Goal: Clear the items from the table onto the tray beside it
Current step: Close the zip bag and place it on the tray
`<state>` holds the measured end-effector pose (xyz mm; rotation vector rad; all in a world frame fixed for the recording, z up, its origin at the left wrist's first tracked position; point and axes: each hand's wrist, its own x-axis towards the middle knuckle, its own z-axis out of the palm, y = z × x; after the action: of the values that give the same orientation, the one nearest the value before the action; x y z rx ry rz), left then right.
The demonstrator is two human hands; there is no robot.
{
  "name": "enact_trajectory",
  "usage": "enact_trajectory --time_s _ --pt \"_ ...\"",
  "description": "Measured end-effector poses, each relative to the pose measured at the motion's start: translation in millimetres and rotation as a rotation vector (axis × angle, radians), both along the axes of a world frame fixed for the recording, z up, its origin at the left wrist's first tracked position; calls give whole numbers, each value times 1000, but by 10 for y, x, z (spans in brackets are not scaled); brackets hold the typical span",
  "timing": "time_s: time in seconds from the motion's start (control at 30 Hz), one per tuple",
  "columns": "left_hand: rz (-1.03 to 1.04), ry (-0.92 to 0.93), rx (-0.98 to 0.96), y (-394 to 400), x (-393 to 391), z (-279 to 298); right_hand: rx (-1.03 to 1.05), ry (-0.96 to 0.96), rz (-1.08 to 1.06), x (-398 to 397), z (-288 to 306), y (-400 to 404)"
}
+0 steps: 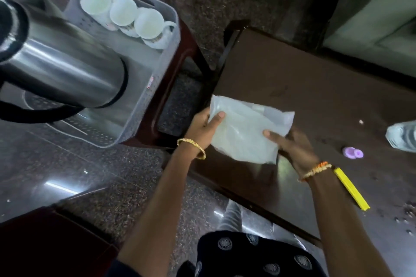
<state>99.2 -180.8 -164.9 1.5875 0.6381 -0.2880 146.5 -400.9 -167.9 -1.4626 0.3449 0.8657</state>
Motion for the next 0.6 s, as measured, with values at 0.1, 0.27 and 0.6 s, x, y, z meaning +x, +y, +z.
enact_trajectory --time_s 0.1,0.27,0.6 --pt "49 -26 159 130 43 73 68 -6 52 -54 -10 234" --pt "136 -113 206 494 249 306 92 -7 4 240 258 731" --pt "956 -272 -279 1382 726 1131 235 -360 3 1007 940 2115"
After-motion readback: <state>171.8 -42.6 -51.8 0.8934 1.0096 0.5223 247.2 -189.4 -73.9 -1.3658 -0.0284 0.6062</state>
